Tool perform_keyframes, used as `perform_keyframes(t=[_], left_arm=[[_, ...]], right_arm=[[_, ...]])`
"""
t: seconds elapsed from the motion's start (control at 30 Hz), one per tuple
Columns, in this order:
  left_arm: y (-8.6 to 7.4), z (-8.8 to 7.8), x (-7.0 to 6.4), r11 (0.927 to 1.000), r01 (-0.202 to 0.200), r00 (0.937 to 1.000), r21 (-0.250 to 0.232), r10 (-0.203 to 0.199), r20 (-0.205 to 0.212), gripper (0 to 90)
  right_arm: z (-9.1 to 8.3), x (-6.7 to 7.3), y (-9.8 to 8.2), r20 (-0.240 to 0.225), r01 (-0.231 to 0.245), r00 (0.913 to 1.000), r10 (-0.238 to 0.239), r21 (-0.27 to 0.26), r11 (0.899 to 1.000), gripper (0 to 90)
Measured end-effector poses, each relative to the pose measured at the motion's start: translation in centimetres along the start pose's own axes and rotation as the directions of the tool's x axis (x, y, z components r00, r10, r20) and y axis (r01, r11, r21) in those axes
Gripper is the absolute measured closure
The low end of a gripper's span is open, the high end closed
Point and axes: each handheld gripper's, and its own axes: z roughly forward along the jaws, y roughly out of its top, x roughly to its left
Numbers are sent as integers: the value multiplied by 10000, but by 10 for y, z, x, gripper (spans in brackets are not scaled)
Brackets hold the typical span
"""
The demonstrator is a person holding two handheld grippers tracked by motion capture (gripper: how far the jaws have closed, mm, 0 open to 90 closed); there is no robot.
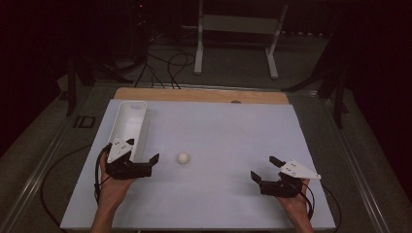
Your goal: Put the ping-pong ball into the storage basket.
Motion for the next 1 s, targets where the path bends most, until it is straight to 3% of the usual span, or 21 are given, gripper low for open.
perform_keyframes(t=[0.33, 1.0], left_arm=[[12, 20, -12, 9980, -302, 9992, 547, 287, 265, 11], [21, 51, -26, 9964, -415, 9979, 740, 376, 524, 13]], right_arm=[[0, -1, -1, -3, -32, 10000, 32, 4, 10000, 91], [0, 1, -1, 131, 118, 9998, -118, 31, 9999, 91]])
